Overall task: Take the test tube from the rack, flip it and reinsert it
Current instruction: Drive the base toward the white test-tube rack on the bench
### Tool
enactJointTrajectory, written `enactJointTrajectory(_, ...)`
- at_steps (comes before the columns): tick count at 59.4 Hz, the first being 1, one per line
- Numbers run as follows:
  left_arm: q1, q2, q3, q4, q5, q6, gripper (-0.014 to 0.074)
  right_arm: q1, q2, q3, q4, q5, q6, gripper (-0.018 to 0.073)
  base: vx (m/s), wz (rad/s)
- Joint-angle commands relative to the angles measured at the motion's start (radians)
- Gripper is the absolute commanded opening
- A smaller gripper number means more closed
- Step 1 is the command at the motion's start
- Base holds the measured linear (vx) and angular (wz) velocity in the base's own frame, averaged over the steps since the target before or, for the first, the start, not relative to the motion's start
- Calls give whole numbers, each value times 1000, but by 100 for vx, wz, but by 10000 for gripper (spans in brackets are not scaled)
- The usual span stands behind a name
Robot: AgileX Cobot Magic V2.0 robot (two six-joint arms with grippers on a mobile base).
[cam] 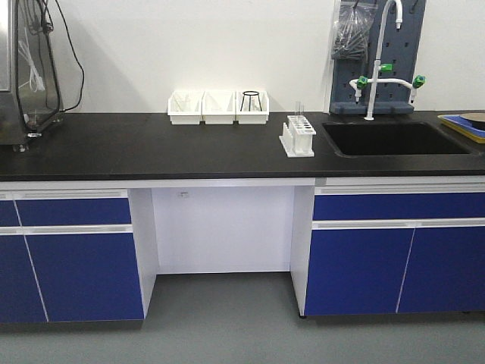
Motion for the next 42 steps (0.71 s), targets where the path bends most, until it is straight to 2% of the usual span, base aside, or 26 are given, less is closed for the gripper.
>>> enactJointTrajectory(1,-7,-3,2,-4,-88,0,-6,-3,-10,0,-9,-84,-11,-9,0,-1)
enactJointTrajectory(42,-7,-3,2,-4,-88,0,-6,-3,-10,0,-9,-84,-11,-9,2,0)
